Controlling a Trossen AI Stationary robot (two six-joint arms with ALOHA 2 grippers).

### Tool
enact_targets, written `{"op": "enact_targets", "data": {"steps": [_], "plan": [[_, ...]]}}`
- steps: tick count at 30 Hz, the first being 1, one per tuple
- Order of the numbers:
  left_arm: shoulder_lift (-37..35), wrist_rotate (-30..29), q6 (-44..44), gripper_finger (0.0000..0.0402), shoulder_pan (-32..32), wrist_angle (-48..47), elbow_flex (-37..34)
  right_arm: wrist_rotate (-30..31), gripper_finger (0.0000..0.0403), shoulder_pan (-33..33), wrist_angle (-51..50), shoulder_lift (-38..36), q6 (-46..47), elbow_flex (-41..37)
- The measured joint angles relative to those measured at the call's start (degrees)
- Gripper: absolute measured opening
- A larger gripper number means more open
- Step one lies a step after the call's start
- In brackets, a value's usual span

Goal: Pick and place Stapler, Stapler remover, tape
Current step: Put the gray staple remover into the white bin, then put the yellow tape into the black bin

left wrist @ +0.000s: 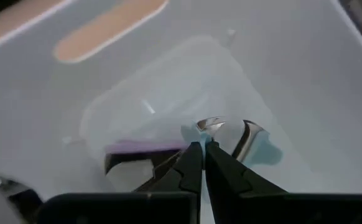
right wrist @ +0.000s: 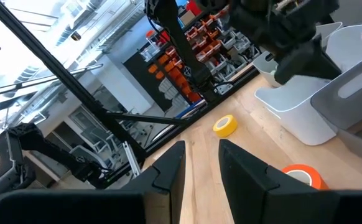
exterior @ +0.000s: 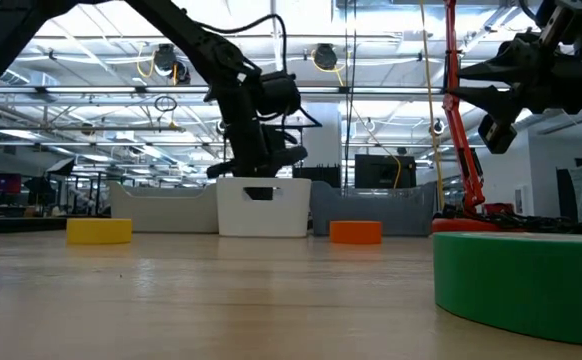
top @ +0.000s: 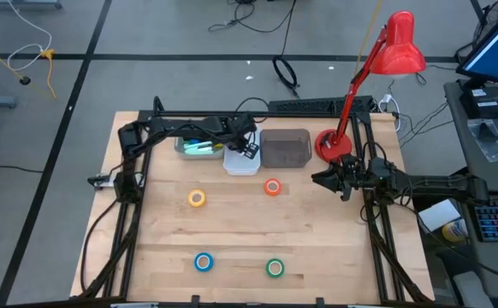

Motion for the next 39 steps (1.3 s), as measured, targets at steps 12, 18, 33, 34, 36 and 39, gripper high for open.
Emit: {"op": "enact_targets", "data": {"steps": [12, 18, 33, 34, 36, 39], "plan": [[-0.3, -0.2, 2.2, 0.0028, -0.2, 0.2, 0.0, -0.1, 0.0089, 0.0, 0.3, 0.0, 0.0, 0.0], [-0.3, 0.0, 1.6, 0.0093, -0.2, 1.2, 0.0, -0.1, 0.0089, 0.0, 0.3, 0.0, 0.0, 0.0], [-14.3, -1.5, 4.1, 0.0157, -0.9, -0.7, 0.3, -0.1, 0.0089, 0.0, 0.3, 0.0, 0.0, 0.0], [-15.7, -1.6, 3.8, 0.0157, -1.3, -2.3, 0.3, -0.1, 0.0089, 0.0, 0.3, 0.0, 0.0, 0.0], [-18.2, -2.3, 3.3, 0.0157, -2.6, -5.6, 0.3, -0.1, 0.0089, 0.0, 0.3, 0.0, 0.0, 0.0], [-21.7, -4.2, 1.3, 0.0157, -5.0, -12.9, 0.3, -0.1, 0.0089, 0.0, 0.3, 0.0, 0.0, 0.0]]}}
